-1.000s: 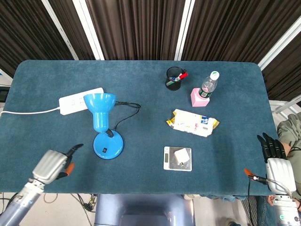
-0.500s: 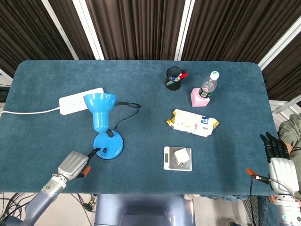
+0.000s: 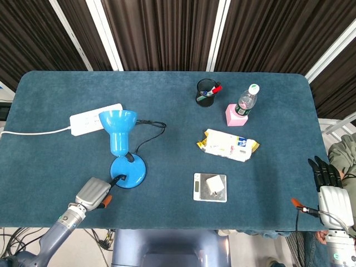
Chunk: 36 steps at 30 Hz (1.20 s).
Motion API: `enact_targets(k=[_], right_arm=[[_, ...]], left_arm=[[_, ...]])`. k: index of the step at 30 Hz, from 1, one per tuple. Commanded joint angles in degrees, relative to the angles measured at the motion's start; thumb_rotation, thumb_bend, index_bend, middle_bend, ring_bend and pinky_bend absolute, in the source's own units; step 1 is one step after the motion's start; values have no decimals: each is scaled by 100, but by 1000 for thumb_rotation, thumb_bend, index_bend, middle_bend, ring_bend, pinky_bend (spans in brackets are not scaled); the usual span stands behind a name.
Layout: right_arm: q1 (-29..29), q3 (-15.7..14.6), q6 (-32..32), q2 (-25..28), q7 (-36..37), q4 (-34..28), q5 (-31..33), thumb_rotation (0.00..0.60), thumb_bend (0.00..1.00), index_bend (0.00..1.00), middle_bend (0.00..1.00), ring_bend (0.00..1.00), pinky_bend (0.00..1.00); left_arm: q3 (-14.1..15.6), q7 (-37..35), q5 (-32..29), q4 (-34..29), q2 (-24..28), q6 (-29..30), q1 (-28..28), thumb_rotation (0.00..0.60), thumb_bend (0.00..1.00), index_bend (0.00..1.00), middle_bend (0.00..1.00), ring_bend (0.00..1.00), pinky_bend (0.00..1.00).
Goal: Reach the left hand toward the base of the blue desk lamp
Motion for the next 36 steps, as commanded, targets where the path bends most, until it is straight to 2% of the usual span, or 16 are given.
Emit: enact_targets(k=[1,31,34,36], right_arm=[[-1,2,-4,-1,-1,-1,13,600,110,0,18,37,0],[8,47,-28,-61,-59,-31,121,600,110,0,18,38,0],[7,54,-21,-65,-67,-39,128,600,110,0,18,38,0],[4,57,-16,-64,-68,-42,132,600,109,0,18,38,0]], left_arm=[[5,40,-44,17,-33,-15,-30,600,514,72,741,804,857],[131,314,-349,224,-271,-1,-218,600,514,71,737,803,857],[81,437,-260,143,-222,272,-181,600,514,71,727,797,856],[44,578,-130,44,-153,587,-116,600,512,71,684,756,824]])
